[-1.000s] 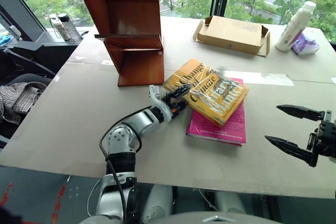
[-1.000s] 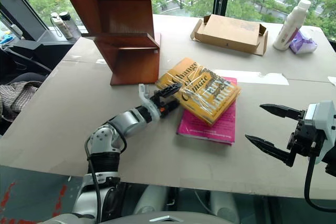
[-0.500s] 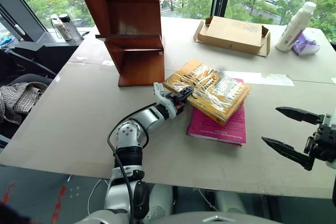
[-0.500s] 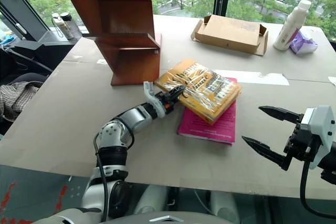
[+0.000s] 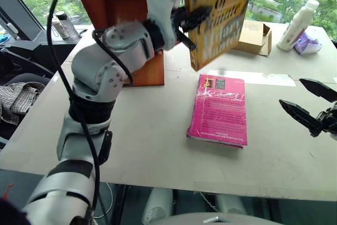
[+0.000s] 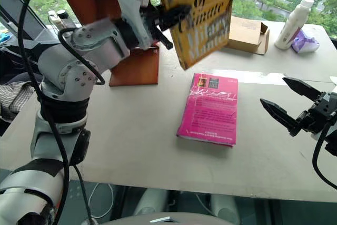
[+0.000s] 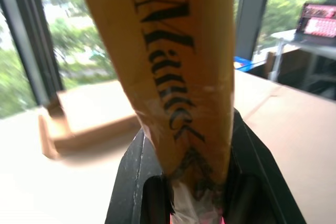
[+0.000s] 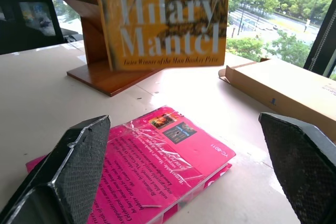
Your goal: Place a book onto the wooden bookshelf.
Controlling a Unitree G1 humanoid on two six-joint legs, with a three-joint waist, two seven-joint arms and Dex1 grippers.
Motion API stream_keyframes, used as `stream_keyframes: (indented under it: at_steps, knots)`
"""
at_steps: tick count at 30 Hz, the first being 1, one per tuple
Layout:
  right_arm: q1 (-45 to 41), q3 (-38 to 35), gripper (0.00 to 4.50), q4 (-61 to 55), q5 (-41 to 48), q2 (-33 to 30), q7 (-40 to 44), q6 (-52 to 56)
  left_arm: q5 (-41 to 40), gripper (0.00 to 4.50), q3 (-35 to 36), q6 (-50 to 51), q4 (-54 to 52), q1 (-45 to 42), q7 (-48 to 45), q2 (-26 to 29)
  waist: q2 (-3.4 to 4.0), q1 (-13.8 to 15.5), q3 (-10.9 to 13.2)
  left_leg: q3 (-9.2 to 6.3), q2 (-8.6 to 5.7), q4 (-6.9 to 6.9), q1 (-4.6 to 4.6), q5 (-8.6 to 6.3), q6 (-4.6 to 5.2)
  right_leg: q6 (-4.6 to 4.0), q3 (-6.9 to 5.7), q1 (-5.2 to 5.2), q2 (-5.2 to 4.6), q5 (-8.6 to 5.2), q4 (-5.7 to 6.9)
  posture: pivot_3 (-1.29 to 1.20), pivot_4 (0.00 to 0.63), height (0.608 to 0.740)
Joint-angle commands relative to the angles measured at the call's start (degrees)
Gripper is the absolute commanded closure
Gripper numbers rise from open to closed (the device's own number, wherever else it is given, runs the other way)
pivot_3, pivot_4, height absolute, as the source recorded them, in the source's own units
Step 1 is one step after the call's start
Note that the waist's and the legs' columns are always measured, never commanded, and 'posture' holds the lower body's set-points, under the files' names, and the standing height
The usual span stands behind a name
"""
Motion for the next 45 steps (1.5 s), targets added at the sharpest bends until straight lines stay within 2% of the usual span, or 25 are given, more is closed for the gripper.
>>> stream_keyframes:
  at_steps: [1,4,9,16,20,24,32,35,38,43,45]
  knots:
    - [-5.2,2.1,0.0,3.7,-1.7,0.2,0.0,-3.6,19.6,4.04,-6.6,-15.3,-1.2,-7.8,-10.5,8.4,0.02,-0.3,0.1,0.05,-0.01,-0.05,0.0,0.0,-0.01,0.02,0.04,-0.05,0.01,0.01,0.0,0.0,0.15,0.74]
    - [-8.6,4.4,0.0,7.1,-3.6,0.8,1.0,-5.8,26.9,4.04,-9.8,-19.0,1.6,-12.5,-20.3,13.5,0.1,0.0,0.1,0.07,-0.02,-0.17,0.03,0.01,-0.03,0.26,0.05,-0.09,0.13,0.06,-0.04,0.0,0.15,0.74]
    - [-12.9,7.3,0.0,10.9,-5.1,1.9,2.3,-8.7,32.7,4.04,-10.1,-20.4,4.5,-15.9,-33.1,18.3,0.24,0.1,0.2,0.07,-0.02,-0.17,-0.01,-0.01,-0.01,0.41,0.02,-0.09,0.12,-0.03,-0.03,0.0,0.15,0.74]
    - [-18.3,9.3,0.0,14.2,-5.1,0.9,6.4,-11.3,45.7,4.04,-12.7,-19.7,9.6,-16.1,-45.3,25.2,0.23,-0.1,0.3,0.06,-0.02,0.03,-0.27,-0.01,0.0,0.45,0.02,-0.24,0.11,-0.02,-0.01,0.0,0.15,0.74]
    - [-21.0,9.5,0.0,14.9,-4.3,0.2,8.1,-11.3,52.4,4.04,-14.4,-18.5,12.8,-16.4,-50.3,26.4,0.23,0.0,0.3,0.03,0.0,0.02,-0.24,-0.01,0.01,0.44,-0.03,-0.28,0.15,-0.02,0.13,0.0,0.15,0.74]
    - [-23.3,9.7,0.0,15.9,-4.4,-0.2,9.5,-11.4,59.3,4.04,-16.4,-15.8,15.3,-15.7,-54.5,25.1,0.25,0.0,0.3,0.04,0.03,0.08,-0.23,-0.01,0.01,0.44,-0.02,-0.27,0.12,-0.02,0.2,0.0,0.15,0.74]
    - [-22.5,9.8,0.0,15.2,-4.4,0.0,9.3,-11.2,68.3,4.04,-17.6,-10.6,19.3,-14.0,-54.0,17.4,0.29,-0.5,0.2,0.24,0.02,0.19,0.32,0.07,-0.07,0.6,0.35,-0.25,0.21,-0.14,1.09,0.0,0.15,0.74]
    - [-21.9,9.0,0.0,14.4,-4.0,-0.7,9.0,-10.7,69.0,4.04,-16.4,-5.8,17.9,-13.9,-55.5,14.4,0.31,-1.0,0.2,0.22,0.06,0.24,0.33,0.11,-0.12,0.56,0.38,-0.25,0.23,-0.11,1.15,0.0,0.15,0.74]
    - [-21.4,8.9,0.0,14.2,-4.1,-1.1,8.8,-10.7,69.8,4.04,-15.8,-3.9,16.8,-12.7,-56.7,14.1,0.33,-1.2,0.2,0.22,0.06,0.27,0.3,0.11,-0.12,0.44,0.4,-0.26,0.22,-0.03,1.15,0.0,0.15,0.74]
    - [-21.4,8.9,0.0,14.2,-3.6,-1.3,8.8,-10.5,70.2,1.76,-14.1,0.3,15.0,-11.8,-58.2,13.7,0.31,-1.5,0.2,0.25,0.1,0.26,0.17,0.11,-0.12,0.42,0.45,-0.36,0.22,-0.02,1.1,0.0,0.15,0.74]
    - [-21.6,9.2,0.0,14.0,-3.3,-1.2,8.7,-10.3,70.7,0.88,-12.8,3.1,14.8,-12.4,-55.7,12.0,0.27,-1.4,0.3,0.27,0.09,0.26,0.16,0.11,-0.12,0.43,0.48,-0.37,0.21,-0.02,1.08,0.0,0.15,0.74]
